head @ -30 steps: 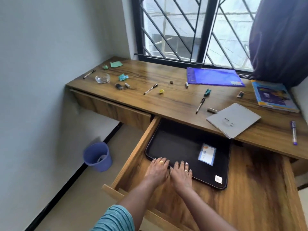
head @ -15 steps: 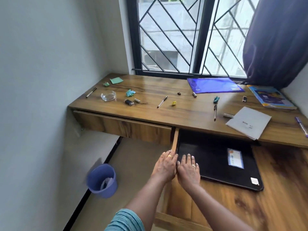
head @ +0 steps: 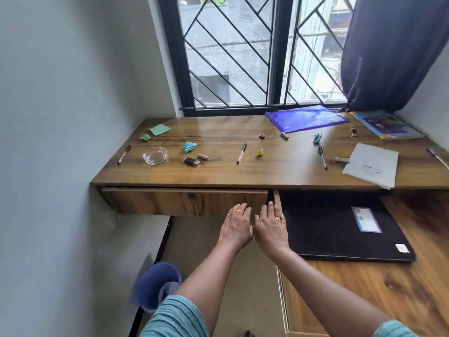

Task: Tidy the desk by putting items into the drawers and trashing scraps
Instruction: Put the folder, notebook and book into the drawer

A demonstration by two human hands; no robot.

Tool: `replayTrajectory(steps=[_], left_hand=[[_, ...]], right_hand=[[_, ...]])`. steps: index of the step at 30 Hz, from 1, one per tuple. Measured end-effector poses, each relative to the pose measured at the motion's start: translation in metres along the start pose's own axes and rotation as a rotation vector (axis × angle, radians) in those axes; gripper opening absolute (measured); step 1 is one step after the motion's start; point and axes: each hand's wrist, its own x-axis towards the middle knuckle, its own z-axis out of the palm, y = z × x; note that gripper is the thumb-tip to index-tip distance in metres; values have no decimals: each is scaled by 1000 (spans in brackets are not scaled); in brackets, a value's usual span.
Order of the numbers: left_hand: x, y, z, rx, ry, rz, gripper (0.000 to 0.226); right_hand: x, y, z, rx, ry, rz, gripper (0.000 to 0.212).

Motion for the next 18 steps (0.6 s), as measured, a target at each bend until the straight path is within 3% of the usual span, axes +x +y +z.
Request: replayTrajectory(steps=[10,18], left_hand=[[138,-16,-34,50,-42,133,53],[246,2,-47,-194,-61,17,54]], right_hand=[[134,-5,-13,117,87,87,57],[221,38,-40,218,184,144,52]])
